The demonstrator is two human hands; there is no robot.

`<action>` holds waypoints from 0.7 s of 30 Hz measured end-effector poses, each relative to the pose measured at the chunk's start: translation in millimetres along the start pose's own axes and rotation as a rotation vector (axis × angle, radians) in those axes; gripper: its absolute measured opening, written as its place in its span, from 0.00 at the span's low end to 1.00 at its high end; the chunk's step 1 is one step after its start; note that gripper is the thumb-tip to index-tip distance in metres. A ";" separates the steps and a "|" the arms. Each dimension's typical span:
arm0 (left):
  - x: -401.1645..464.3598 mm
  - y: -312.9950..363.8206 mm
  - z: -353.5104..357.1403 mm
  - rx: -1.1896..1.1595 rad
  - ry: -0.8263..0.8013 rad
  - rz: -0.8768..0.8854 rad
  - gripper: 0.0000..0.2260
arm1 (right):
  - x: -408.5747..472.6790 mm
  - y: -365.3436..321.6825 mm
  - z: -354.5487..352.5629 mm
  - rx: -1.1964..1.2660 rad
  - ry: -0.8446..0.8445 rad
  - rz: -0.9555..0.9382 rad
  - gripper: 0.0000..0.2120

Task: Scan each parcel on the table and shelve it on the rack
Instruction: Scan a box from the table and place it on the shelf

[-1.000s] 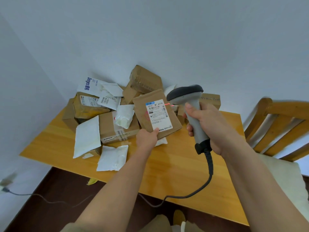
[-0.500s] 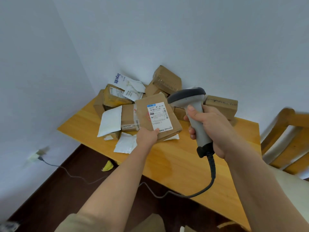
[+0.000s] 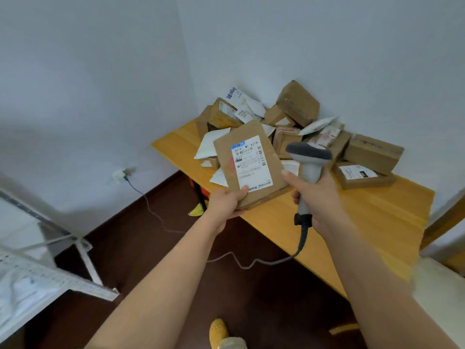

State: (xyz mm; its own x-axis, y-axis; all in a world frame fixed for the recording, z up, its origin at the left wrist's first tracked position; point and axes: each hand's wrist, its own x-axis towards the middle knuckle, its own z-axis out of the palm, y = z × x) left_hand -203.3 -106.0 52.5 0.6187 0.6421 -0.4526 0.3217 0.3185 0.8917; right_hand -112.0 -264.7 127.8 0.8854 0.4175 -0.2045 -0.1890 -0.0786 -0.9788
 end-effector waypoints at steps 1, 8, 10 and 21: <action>-8.9 -2.3 -10.7 -0.001 -0.018 0.002 0.18 | -6.0 6.7 10.3 0.008 -0.024 -0.007 0.22; -76.6 -10.0 -121.1 -0.069 0.068 0.083 0.17 | -59.0 15.1 100.6 0.005 -0.127 -0.058 0.22; -95.8 -18.4 -158.6 -0.134 0.098 0.095 0.23 | -82.0 11.4 132.8 0.005 -0.187 -0.075 0.20; -284.4 -123.9 -463.0 -0.558 0.411 0.107 0.29 | -316.7 74.9 390.6 -0.059 -0.672 -0.018 0.23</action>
State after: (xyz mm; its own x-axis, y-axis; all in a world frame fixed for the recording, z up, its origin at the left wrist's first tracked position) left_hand -751.0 -5.2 75.2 0.2699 0.8667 -0.4195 -0.2099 0.4781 0.8529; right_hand -572.5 -49.2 122.8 0.4281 0.8901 -0.1564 -0.1358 -0.1077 -0.9849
